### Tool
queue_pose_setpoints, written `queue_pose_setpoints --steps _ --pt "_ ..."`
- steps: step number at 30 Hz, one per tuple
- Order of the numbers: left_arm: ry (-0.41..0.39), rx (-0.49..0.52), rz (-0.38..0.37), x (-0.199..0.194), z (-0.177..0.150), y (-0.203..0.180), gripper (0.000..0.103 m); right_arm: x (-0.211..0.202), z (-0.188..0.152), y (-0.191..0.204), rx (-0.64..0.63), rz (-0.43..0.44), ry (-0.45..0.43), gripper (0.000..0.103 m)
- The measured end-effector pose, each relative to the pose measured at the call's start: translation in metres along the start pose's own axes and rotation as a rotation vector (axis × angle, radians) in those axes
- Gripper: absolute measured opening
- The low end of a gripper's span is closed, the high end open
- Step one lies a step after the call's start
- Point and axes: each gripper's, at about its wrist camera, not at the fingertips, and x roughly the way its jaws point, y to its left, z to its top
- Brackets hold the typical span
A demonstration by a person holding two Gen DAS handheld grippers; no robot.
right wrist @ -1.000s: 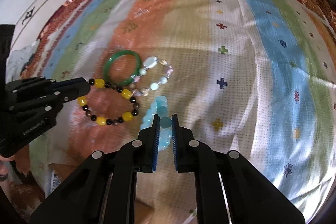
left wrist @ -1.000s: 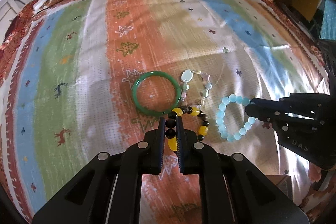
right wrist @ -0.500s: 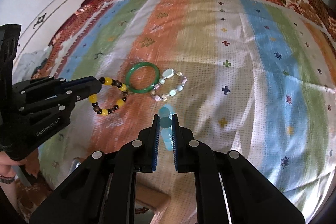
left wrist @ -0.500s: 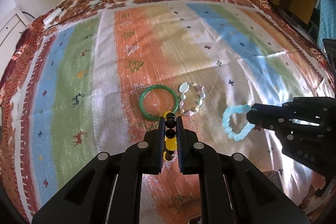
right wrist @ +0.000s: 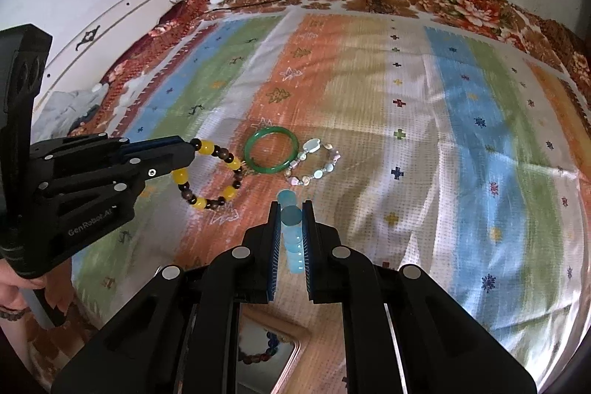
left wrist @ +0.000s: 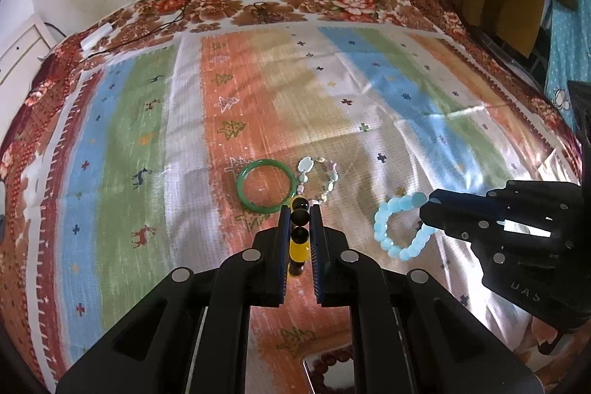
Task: Organize jewelry
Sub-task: 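Lift both bracelets and carry them over the silver tin, then open both tools to drop the bracelets into the tin and withdraw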
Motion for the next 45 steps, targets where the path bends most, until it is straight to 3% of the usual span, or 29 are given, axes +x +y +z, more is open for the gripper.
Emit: queue_pose_setpoints --steps 15,45 --pt "-0.072 -0.020 -0.040 -0.042 -0.018 -0.011 0.010 -0.042 -0.016 0.023 -0.036 0.037 -0.065 0.012" --pt "-0.111 0.036 -0.094 -0.088 -0.074 -0.044 0.010 -0.067 -0.074 0.043 -0.065 0.051 -0.036 0.012"
